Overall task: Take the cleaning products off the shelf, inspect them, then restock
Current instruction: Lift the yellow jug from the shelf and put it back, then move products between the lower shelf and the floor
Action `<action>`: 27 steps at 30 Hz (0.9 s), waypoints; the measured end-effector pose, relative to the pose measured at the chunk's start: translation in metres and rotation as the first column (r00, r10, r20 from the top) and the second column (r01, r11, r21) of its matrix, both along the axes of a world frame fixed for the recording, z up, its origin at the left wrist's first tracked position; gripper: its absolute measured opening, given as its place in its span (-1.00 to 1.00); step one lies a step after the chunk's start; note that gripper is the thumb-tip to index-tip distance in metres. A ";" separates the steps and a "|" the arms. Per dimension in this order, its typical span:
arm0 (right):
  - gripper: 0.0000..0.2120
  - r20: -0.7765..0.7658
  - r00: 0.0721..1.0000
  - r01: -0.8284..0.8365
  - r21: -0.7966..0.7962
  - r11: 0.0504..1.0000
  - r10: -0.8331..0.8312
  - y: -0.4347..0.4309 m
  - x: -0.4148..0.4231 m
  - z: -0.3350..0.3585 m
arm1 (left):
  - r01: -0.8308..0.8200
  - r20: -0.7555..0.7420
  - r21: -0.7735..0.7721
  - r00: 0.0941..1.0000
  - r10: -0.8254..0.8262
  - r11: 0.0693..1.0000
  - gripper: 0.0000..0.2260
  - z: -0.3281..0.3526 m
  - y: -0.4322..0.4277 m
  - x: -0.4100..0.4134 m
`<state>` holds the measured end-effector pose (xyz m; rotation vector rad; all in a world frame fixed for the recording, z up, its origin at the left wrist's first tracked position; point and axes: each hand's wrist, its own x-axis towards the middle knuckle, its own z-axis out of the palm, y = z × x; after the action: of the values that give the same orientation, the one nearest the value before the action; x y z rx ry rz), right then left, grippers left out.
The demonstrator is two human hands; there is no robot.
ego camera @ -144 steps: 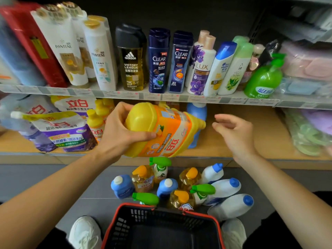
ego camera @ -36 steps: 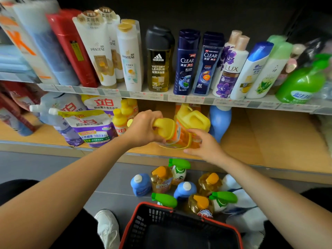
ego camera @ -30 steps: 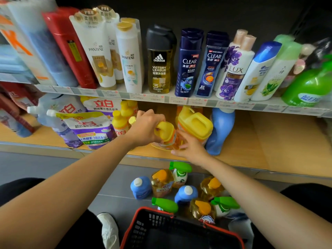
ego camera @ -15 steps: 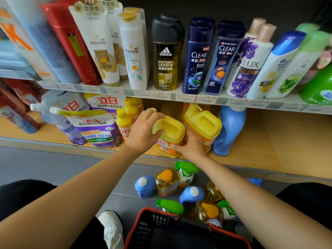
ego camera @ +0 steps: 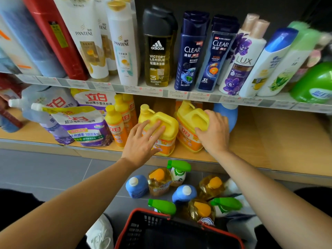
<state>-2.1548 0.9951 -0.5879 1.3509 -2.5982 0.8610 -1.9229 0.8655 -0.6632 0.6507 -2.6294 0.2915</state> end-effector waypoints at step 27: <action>-0.26 0.465 0.852 -0.262 -0.017 0.965 0.240 0.011 -0.033 -0.027 | 0.036 -0.263 0.427 0.961 0.086 0.903 -0.42 -0.021 -0.049 -0.038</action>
<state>-2.1876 1.0066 -0.6148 1.7100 -2.8288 1.3185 -1.9606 0.8163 -0.6840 0.7993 -2.4219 -0.3645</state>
